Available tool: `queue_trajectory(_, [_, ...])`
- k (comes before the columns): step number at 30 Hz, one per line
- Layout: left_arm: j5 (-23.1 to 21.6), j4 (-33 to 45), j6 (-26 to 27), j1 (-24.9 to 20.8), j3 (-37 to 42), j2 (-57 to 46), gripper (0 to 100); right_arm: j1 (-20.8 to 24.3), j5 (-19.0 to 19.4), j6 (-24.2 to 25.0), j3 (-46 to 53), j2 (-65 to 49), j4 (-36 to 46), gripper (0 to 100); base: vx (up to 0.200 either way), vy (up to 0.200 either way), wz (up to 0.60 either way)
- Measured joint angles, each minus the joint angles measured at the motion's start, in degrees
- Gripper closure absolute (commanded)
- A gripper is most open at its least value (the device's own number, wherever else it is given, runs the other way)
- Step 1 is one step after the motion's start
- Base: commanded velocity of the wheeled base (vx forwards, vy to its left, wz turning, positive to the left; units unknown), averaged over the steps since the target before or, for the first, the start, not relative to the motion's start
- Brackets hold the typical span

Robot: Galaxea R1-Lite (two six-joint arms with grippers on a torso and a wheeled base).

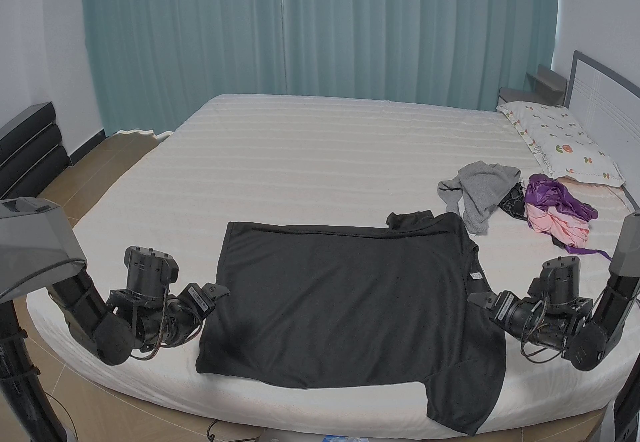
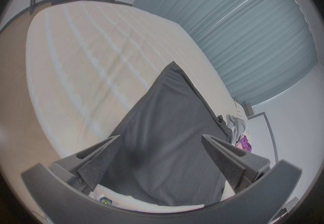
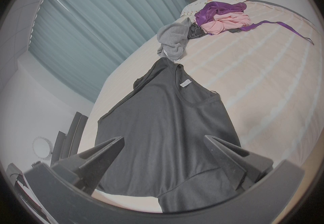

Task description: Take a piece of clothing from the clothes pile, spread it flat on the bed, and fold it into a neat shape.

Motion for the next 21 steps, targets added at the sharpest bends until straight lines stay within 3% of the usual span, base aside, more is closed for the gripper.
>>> queue_trajectory(10, [-1.6,-5.1,-2.8,-1.7,5.5,0.8,0,1.8,-0.4,0.9,8.5,7.1,-18.3,0,-0.180,0.000,0.00])
queue_trajectory(14, [-2.1,-6.8,-3.0,-1.8,6.7,1.4,0,2.0,-0.7,0.9,11.1,10.2,-23.2,0,0.000,0.000,0.00])
queue_trajectory(21, [-3.5,-7.1,-5.1,-1.8,7.0,1.8,0,2.1,-0.9,0.9,12.5,12.9,-23.8,0,0.000,0.000,0.00])
